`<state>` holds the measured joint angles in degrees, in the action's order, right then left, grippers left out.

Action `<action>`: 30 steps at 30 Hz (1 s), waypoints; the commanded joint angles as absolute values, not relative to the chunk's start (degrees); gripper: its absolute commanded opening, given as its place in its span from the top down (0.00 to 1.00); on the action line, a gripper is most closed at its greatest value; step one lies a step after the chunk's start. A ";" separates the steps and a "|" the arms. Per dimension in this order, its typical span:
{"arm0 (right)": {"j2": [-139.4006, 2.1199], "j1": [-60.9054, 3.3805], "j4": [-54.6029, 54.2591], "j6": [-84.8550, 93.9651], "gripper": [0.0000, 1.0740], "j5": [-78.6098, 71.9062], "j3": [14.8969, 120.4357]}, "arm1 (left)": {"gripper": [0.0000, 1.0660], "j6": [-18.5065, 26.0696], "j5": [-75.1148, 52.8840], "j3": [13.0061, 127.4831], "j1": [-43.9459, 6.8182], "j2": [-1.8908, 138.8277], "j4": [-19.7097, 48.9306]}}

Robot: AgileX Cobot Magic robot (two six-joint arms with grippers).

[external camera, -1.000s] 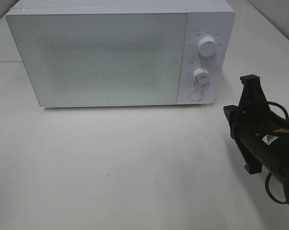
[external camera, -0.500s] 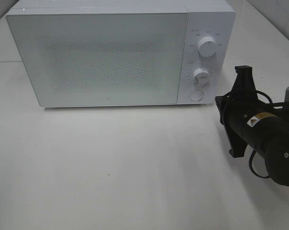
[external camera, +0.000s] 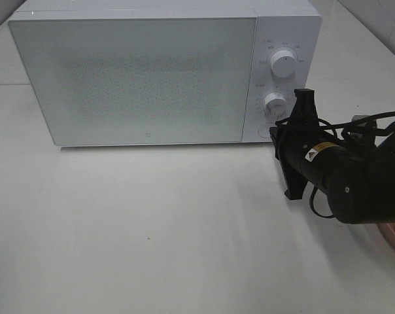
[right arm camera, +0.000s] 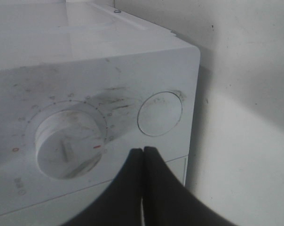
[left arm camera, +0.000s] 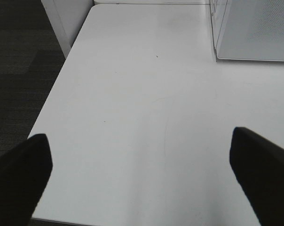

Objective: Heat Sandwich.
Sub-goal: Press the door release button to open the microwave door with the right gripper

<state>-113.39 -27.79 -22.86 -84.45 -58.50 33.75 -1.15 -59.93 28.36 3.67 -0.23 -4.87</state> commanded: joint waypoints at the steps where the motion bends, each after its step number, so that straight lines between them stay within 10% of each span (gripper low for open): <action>1: -115.11 -27.50 -21.60 -84.74 1.00 -58.21 35.92 | 0.08 -1.09 -59.30 28.19 3.90 -1.89 -4.98; 30: -119.52 -23.49 -22.06 -83.25 1.00 -54.49 43.54 | 0.08 -1.09 -59.30 28.19 3.90 -1.89 -4.98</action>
<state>-119.69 -23.89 -21.83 -84.28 -52.60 42.86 -1.15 -59.93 28.36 3.67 -0.23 -4.87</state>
